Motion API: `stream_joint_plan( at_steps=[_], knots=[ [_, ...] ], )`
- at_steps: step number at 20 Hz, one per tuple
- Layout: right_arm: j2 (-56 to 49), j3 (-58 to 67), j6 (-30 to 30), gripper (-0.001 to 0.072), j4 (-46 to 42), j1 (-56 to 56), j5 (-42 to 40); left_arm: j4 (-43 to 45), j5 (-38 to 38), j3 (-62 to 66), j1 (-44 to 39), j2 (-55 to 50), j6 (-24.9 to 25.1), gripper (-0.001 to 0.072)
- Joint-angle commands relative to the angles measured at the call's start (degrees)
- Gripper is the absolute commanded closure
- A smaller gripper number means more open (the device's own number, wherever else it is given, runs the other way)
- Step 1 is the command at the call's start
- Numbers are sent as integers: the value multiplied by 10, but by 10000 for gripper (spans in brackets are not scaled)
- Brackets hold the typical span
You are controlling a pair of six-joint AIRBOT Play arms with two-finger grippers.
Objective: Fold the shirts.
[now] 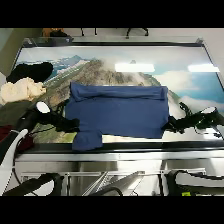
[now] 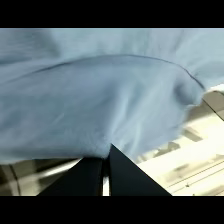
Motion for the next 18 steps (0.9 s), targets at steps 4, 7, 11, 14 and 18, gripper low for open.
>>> stream_joint_plan(
  at_steps=[4,7,11,14,18],
  knots=[
    [61,26,86,694,-138,0,7,12,-83,-1,17,108,-20,696],
    [61,28,79,694,-117,2,6,10,-82,-24,17,126,-20,695],
    [59,105,25,693,-21,2,-12,9,-54,54,17,104,-19,695],
    [23,183,8,693,19,8,-48,-11,-49,180,17,22,-13,695],
    [-68,236,-20,693,42,50,-117,-25,-32,337,17,-125,-4,694]
  ],
)
